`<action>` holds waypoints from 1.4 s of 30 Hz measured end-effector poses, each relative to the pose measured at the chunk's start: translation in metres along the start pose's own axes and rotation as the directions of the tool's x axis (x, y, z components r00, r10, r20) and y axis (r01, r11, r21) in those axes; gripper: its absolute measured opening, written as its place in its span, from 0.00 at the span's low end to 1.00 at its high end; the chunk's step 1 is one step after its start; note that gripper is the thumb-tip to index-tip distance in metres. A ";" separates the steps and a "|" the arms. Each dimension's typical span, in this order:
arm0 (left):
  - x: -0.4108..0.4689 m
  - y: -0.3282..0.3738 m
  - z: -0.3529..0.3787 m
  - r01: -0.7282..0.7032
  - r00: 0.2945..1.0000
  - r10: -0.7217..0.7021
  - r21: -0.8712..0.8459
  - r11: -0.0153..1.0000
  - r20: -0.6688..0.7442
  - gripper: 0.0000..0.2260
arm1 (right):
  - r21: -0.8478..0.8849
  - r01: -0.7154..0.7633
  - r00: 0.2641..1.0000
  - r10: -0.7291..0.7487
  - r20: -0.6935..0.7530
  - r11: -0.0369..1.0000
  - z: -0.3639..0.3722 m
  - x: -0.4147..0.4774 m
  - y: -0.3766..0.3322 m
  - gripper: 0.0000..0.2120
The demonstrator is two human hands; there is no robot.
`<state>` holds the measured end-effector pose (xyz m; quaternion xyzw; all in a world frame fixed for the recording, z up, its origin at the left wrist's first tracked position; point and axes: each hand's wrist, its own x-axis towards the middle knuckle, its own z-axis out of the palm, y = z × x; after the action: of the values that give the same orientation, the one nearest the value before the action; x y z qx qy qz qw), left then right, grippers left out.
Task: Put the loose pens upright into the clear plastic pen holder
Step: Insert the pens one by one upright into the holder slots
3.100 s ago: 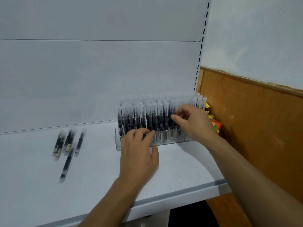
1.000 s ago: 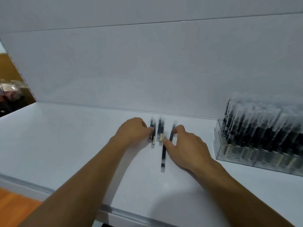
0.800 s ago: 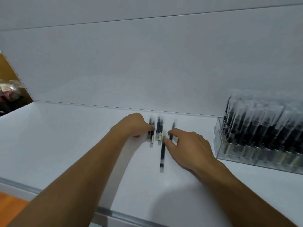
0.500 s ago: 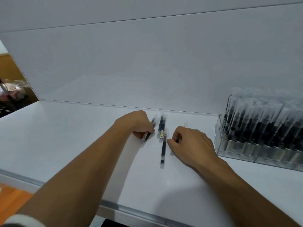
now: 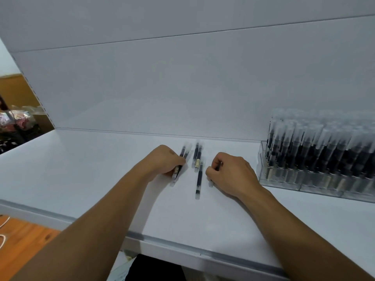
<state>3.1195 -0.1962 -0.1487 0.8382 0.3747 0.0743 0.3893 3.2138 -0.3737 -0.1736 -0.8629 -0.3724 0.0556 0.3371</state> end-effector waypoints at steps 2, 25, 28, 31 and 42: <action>-0.009 -0.003 -0.001 -0.026 1.000 0.028 -0.142 0.990 0.010 0.09 | 0.056 -0.003 1.000 0.004 -0.004 0.998 -0.002 -0.004 0.000 0.02; -0.107 0.084 0.117 -0.466 0.854 0.482 -0.696 0.546 -0.194 0.03 | 0.332 0.035 0.960 0.060 -0.272 0.943 -0.111 -0.107 0.056 0.07; -0.112 0.099 0.144 -0.478 0.828 0.536 -0.708 0.520 -0.165 0.04 | 0.356 0.019 0.940 0.104 -0.325 0.934 -0.127 -0.121 0.075 0.05; -0.116 0.114 0.168 -0.471 0.802 0.588 -0.719 0.511 -0.107 0.06 | 0.360 0.002 0.914 0.144 -0.380 0.933 -0.142 -0.132 0.093 0.04; -0.129 0.158 0.222 -0.385 0.771 0.637 -0.794 0.471 0.005 0.05 | 0.331 0.019 0.732 0.213 -0.648 0.943 -0.204 -0.126 0.135 0.07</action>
<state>3.2109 -0.4831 -0.1674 0.6703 -0.0275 0.2091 0.7115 3.2762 -0.6364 -0.1205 -0.7770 -0.1645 -0.1844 0.5789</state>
